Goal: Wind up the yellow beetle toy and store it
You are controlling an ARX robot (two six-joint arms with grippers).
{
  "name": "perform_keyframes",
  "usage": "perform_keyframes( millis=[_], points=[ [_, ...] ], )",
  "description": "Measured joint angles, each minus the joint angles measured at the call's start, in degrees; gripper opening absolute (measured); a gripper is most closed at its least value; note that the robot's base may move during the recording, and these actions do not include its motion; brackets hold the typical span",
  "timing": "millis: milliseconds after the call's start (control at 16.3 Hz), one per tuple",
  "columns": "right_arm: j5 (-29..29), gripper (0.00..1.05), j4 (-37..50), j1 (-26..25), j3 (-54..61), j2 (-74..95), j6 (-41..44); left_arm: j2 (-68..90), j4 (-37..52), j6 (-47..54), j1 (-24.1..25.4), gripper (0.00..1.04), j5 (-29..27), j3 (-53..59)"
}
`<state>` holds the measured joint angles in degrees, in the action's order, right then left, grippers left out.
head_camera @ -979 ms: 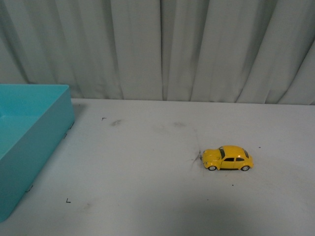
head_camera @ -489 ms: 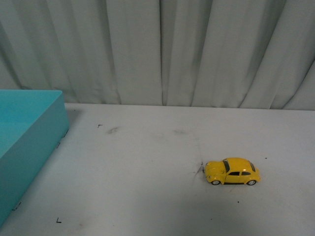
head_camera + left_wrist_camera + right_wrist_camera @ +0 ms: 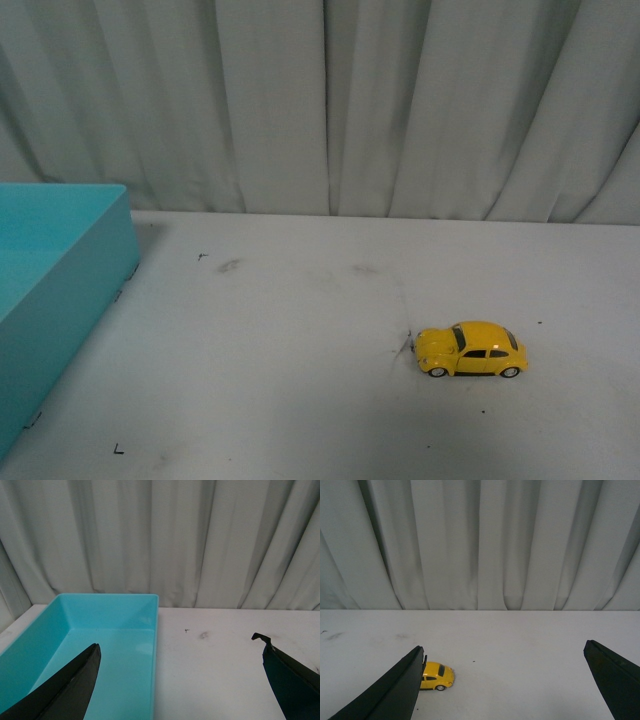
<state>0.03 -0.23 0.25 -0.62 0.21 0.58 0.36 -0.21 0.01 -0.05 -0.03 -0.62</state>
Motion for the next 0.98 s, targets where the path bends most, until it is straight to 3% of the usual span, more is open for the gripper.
perform_keyframes(
  millis=[306,367,428,551,612,734,857,979],
  points=[
    [-1.44,0.98,-1.46,-0.66,-0.31,0.44,-1.20,0.00,0.00,0.00,0.00,0.98,0.00,0.00],
    [-13.42,0.98,8.24,-10.88,-3.23,17.18,-9.29,0.00,0.02,0.00,0.00,0.98,-0.02,0.00],
    [-17.14,0.98,19.54,-16.33,-5.95,29.00,-11.82,0.00,0.00,0.00,0.00,0.98,0.00,0.00],
    [-17.70,0.98,40.41,-21.42,-15.19,53.53,-12.57,0.00,0.00,0.00,0.00,0.98,0.00,0.00],
    [-16.44,0.98,47.15,-20.92,-20.04,64.26,-12.35,0.00,0.00,0.00,0.00,0.98,0.00,0.00],
    [-15.98,0.98,52.00,-16.92,-31.71,83.43,-9.49,0.00,0.00,0.00,0.00,0.98,-0.02,0.00],
    [-23.12,0.98,50.38,-10.78,-43.23,98.86,-2.45,0.00,0.00,0.00,0.00,0.98,0.00,0.00],
    [-34.69,0.98,45.03,-5.33,-52.17,107.08,8.02,0.00,0.00,0.00,0.00,0.98,0.00,0.00]
  ],
)
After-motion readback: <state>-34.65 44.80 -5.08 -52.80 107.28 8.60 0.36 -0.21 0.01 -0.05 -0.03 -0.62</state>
